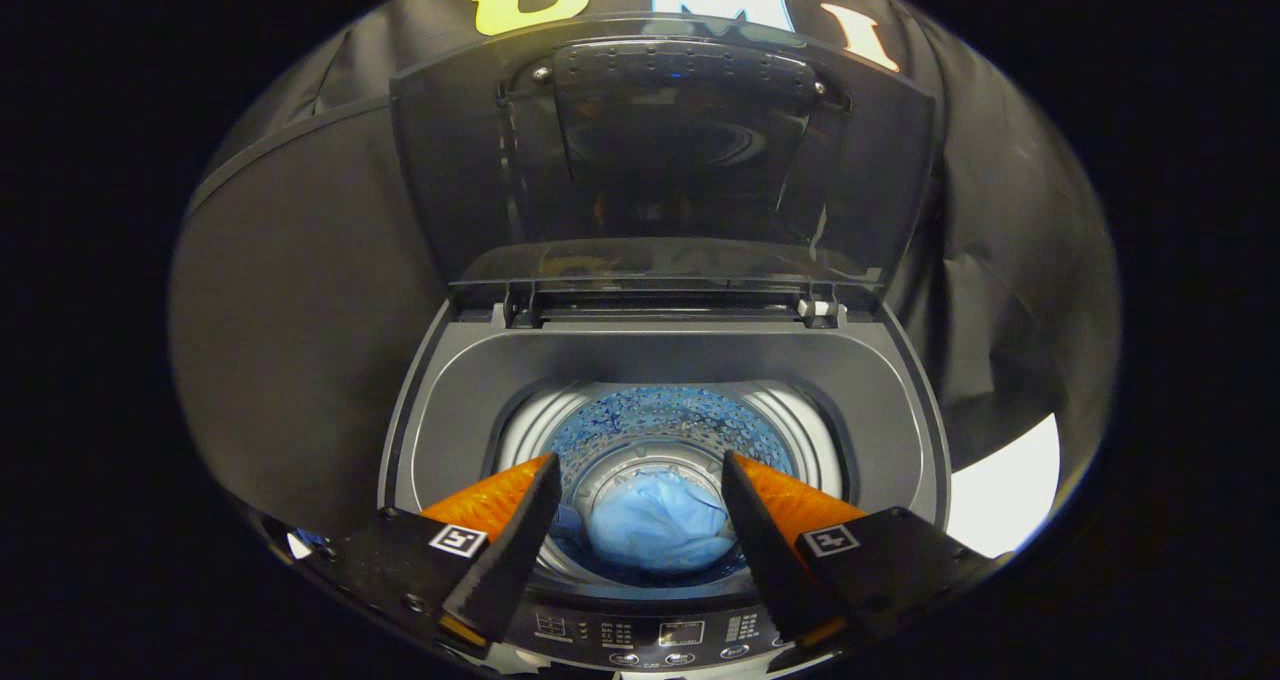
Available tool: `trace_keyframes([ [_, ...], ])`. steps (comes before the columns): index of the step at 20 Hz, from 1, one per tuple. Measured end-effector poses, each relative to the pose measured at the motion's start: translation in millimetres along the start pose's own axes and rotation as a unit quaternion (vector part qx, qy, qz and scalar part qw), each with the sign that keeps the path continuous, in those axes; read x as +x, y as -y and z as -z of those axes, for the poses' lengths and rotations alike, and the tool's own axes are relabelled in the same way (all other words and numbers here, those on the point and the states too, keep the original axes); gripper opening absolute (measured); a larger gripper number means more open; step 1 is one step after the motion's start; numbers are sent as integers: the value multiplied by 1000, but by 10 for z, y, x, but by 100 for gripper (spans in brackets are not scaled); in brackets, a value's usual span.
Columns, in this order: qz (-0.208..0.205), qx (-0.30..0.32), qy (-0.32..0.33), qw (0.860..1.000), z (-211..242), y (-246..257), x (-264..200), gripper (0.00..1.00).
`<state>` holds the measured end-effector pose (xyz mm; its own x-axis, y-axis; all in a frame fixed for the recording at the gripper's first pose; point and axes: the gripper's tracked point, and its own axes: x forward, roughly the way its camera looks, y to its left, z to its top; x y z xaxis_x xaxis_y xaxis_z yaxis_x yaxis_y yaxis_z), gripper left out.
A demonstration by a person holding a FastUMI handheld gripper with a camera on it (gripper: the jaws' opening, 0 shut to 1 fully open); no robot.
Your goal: Put the clothes into the washing machine and then close the washing machine lid.
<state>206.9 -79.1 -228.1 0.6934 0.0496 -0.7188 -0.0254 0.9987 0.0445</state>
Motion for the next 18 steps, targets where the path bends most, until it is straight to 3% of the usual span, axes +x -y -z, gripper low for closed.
trace_keyframes([
  [5, 6, 0, 26, 1000, -129, 22, -92, 96],
  [10, -2, -1, 126, 992, -737, -7, -409, 96],
  [18, -4, -26, 293, 956, -1829, -136, -1061, 97],
])
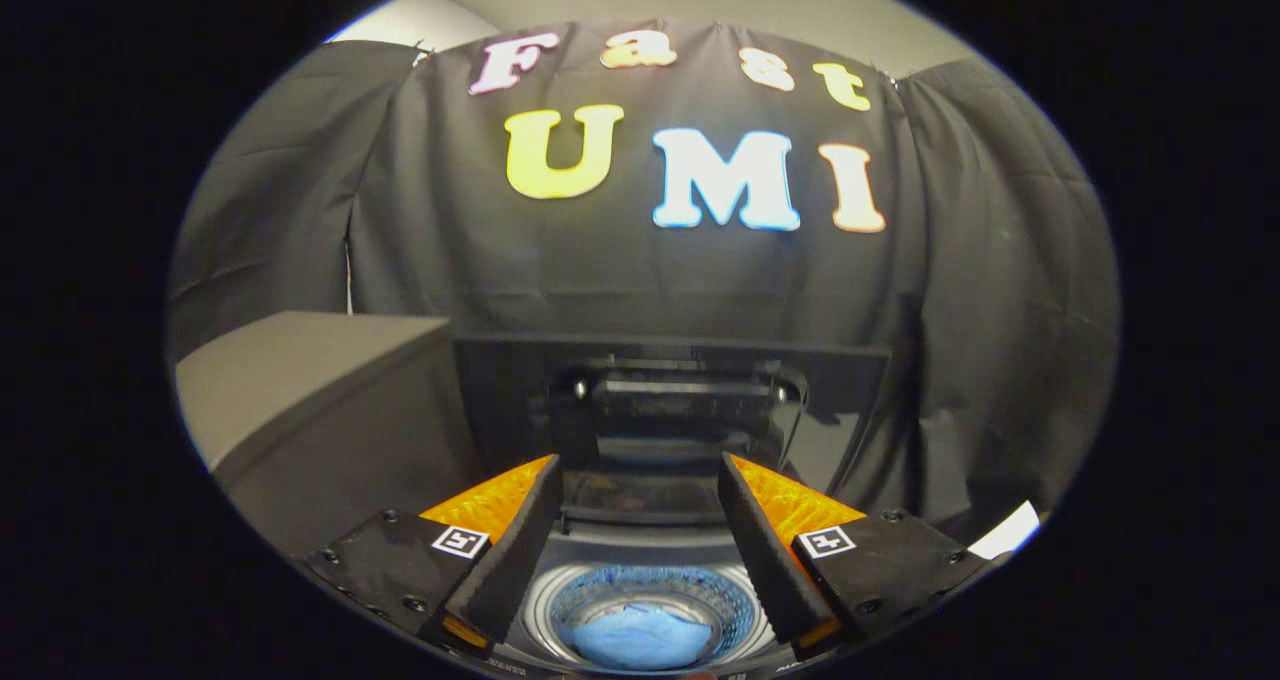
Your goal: Put the clothes into the washing machine and then close the washing machine lid.
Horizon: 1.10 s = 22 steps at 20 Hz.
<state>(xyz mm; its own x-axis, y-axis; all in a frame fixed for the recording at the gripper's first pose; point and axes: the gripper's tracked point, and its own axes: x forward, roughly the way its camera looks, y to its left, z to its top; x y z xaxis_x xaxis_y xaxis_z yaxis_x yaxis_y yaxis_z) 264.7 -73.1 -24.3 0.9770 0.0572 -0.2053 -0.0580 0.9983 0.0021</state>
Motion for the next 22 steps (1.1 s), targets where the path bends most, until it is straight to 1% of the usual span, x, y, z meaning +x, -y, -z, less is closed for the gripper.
trace_keyframes([
  [5, -5, 2, 60, 998, -544, -30, 180, 97],
  [8, 2, 9, 70, 998, -684, 32, 390, 97],
  [15, 26, 35, 53, 998, -733, 260, 927, 97],
  [19, 21, 51, 22, 998, -593, 261, 1215, 97],
  [22, 20, 54, 6, 998, -514, 231, 1308, 97],
])
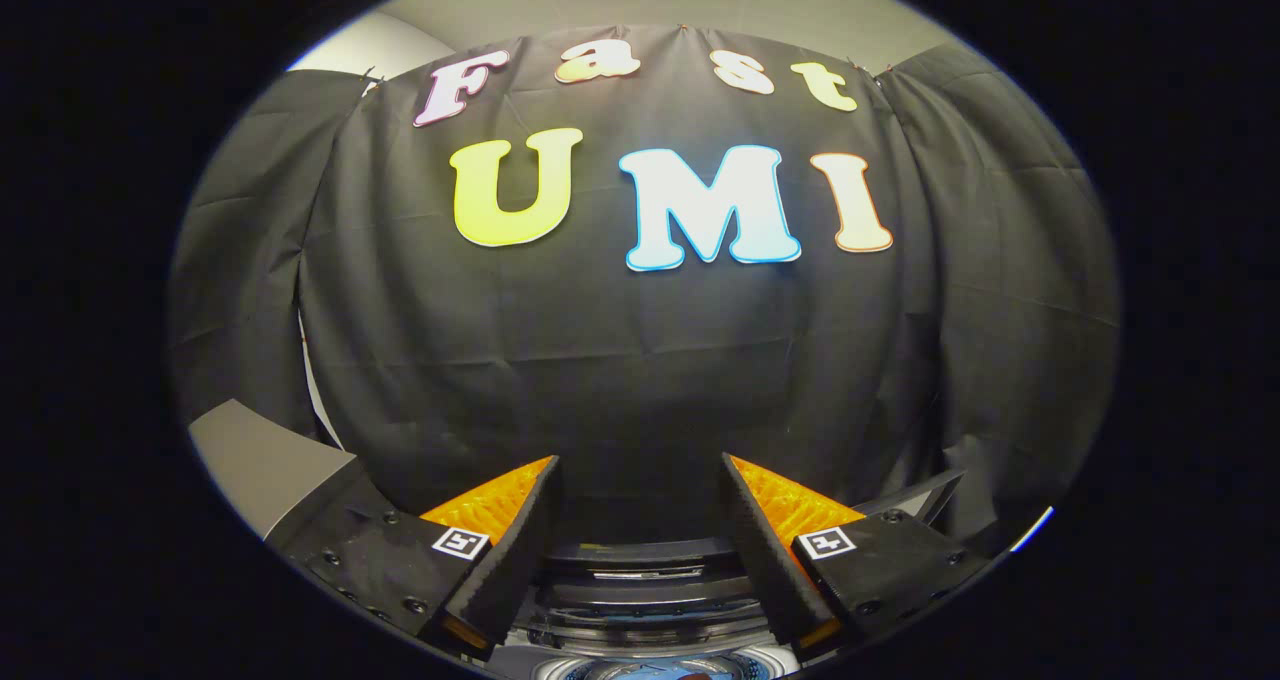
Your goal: Put the clothes into the washing machine and then close the washing machine lid.
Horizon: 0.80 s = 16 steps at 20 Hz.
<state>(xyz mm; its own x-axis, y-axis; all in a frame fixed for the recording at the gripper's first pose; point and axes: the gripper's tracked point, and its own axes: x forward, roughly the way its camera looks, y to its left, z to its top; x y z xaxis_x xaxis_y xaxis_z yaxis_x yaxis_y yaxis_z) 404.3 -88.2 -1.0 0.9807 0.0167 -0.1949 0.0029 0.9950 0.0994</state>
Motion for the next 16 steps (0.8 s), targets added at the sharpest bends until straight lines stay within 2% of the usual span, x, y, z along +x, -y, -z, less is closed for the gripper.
trace_keyframes([
  [7, 2, -13, 1, 1000, 29, -11, -55, 97],
  [16, -3, -12, 21, 1000, 91, -10, -441, 97],
])
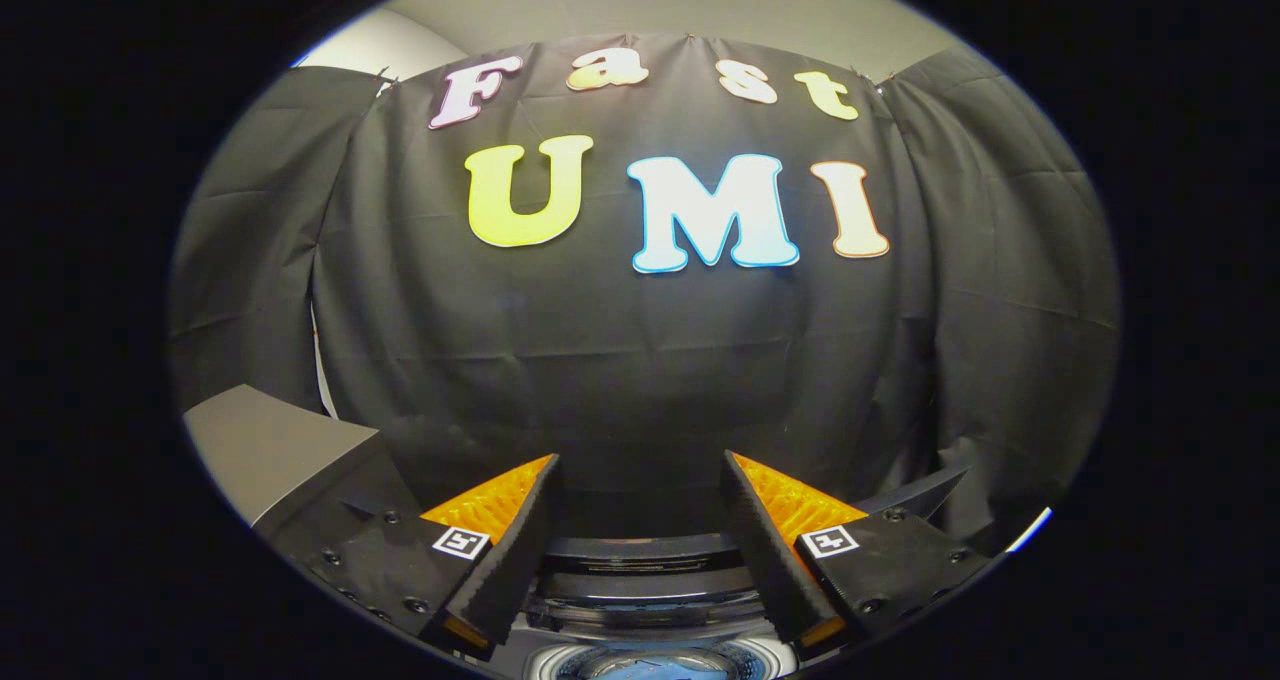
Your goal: Put the clothes into the washing machine and then close the washing machine lid.
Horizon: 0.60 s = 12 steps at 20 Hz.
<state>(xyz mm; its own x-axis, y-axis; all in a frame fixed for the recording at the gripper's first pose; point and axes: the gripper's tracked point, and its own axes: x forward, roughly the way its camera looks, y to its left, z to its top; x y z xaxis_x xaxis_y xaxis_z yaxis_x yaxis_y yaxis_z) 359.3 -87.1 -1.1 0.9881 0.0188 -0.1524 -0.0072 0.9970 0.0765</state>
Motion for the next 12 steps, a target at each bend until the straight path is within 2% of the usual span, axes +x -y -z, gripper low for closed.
trace_keyframes([
  [12, 3, -4, 16, 1000, 161, 8, -522, 97],
])
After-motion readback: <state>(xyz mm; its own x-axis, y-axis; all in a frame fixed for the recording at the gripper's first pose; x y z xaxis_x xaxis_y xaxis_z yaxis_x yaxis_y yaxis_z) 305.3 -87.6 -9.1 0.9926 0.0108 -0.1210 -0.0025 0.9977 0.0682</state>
